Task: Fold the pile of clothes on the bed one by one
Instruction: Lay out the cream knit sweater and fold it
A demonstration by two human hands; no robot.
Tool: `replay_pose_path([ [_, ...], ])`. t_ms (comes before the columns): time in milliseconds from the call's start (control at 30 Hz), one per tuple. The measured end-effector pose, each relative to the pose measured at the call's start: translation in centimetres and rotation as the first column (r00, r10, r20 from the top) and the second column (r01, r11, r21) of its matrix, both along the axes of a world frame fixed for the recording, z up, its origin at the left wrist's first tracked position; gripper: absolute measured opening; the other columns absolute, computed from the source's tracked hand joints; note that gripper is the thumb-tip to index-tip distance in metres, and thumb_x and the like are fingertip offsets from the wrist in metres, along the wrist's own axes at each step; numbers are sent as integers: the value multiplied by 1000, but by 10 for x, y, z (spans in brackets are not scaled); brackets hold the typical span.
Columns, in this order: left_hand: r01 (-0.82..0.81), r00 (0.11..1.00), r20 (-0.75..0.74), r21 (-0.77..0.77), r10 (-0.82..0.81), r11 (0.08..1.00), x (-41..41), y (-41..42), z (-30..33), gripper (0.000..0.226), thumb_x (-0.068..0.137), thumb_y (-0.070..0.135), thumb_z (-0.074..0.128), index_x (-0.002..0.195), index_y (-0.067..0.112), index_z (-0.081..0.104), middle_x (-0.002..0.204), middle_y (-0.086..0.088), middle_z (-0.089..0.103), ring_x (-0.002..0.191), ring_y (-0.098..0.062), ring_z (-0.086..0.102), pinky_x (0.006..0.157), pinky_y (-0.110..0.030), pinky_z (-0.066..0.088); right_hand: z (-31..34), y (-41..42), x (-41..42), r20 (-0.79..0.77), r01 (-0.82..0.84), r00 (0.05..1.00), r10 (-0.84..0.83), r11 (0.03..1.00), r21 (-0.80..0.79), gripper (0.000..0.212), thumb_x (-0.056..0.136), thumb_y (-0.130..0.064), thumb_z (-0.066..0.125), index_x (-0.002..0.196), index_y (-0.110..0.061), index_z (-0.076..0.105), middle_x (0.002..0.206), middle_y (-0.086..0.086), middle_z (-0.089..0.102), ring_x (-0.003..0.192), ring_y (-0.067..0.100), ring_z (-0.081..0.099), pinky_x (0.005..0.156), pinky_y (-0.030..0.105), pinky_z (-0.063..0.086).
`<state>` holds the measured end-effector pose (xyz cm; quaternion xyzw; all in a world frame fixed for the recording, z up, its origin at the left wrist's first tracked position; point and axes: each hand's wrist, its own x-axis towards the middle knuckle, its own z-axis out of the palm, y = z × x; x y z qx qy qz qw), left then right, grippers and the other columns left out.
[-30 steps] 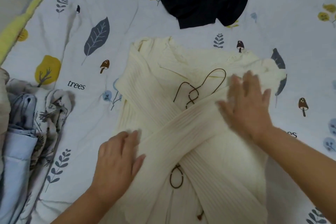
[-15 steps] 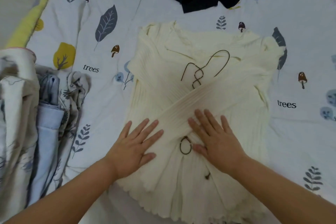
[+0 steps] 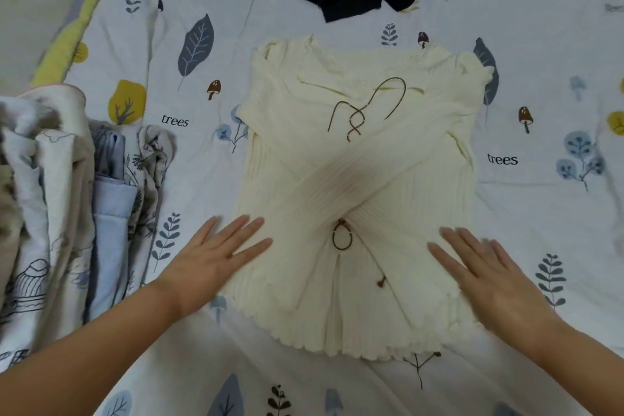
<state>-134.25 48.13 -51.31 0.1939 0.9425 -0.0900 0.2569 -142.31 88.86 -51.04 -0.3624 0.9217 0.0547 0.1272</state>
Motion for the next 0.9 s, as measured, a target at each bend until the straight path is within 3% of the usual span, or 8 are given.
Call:
replay_pose_path([
  [100,-17,999,-34,77,20,997,-5,-1,-1,128,29,-5,83,144,21,32,149,-13,31,133,-35,35,104,-49,30,-4,12,6,50,2,999,-2,1000,-11,122,31,22,73,142,-11,34,147,21,33,135,39,32,102,55,29],
  [200,-81,997,20,267,79,960,-10,2,-3,99,62,-8,65,143,32,25,154,-6,-1,142,-33,1,114,-42,0,-5,6,4,118,14,993,-6,998,-67,114,28,17,79,135,-8,49,147,22,34,134,40,33,103,54,30],
  [333,-291,957,122,454,265,842,-22,9,-2,63,76,-1,52,124,39,55,147,16,-11,134,-6,-28,105,-17,-23,-3,-6,1,213,79,976,-44,984,-160,82,29,8,89,108,-6,70,131,25,51,121,44,48,96,52,39],
  [500,-686,718,503,626,481,370,-54,11,17,24,86,7,62,94,28,69,137,15,44,136,2,20,115,-27,10,12,-15,-16,473,405,855,-211,841,-359,37,83,-2,65,117,-16,64,135,-8,47,134,11,35,110,25,27],
  [600,-806,489,695,591,528,-32,-80,9,32,6,74,14,72,75,12,67,87,2,64,86,-4,55,88,-28,35,29,-21,-37,609,595,735,-299,716,-366,26,88,-3,57,85,-25,70,93,-8,71,82,5,61,77,21,43],
  [700,-759,433,694,625,575,-183,-113,7,39,17,76,19,61,78,2,62,73,-6,61,75,-16,55,77,-32,38,42,-30,-63,645,727,660,-384,545,-419,16,89,-3,53,78,-3,64,78,13,67,65,16,57,66,25,44],
  [800,-696,416,685,663,598,-275,-148,7,43,13,86,11,54,79,12,64,69,5,71,65,-10,66,66,-22,52,49,-40,-92,635,766,641,-431,405,-499,18,90,-7,50,79,-10,63,73,1,67,65,-1,56,62,12,43],
  [900,-646,402,685,682,608,-343,-184,4,46,18,92,9,49,82,18,62,68,9,71,62,-5,67,56,-15,53,47,-44,-127,610,780,623,-489,330,-532,19,93,-11,48,84,3,55,71,8,57,68,15,49,60,27,37],
])
